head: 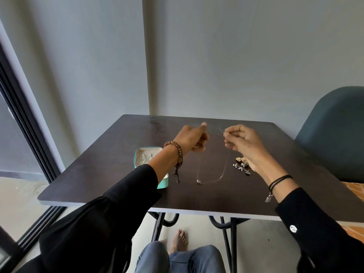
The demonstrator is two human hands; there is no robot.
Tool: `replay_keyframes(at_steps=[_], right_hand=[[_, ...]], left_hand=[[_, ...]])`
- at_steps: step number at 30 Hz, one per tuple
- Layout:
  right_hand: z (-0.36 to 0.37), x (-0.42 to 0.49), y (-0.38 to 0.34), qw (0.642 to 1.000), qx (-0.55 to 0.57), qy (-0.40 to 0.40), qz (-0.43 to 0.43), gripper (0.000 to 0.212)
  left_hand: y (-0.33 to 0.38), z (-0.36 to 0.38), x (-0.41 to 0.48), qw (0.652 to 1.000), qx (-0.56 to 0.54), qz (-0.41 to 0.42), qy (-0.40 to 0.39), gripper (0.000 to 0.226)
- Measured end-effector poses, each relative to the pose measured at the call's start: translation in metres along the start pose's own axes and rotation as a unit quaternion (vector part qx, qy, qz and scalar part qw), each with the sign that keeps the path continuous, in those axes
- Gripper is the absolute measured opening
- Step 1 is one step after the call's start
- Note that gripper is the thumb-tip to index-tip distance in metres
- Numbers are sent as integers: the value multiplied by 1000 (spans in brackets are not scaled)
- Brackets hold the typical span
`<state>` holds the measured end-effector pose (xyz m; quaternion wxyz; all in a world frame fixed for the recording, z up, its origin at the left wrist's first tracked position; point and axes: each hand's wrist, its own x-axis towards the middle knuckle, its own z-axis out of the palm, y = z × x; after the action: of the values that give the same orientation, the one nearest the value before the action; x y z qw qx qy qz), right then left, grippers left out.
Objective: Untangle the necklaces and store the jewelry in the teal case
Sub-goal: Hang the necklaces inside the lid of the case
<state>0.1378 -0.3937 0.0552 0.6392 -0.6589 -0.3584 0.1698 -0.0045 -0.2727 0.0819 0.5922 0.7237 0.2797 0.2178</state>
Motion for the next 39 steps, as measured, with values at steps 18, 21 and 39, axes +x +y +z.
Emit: replay_keyframes(at_steps=[18,21,39], right_hand=[[19,-24,33,988,64,-41,136,22],[19,-29,35,983,91,-29,157,16],[11,-15,-41,998,19,-36,-53,23]], left_hand=[[44,-17,-7,965,-246,86,-32,36],[39,-17,-5,963,-253,83,-31,35],[13,2,-9,994,-27,87,-52,53]])
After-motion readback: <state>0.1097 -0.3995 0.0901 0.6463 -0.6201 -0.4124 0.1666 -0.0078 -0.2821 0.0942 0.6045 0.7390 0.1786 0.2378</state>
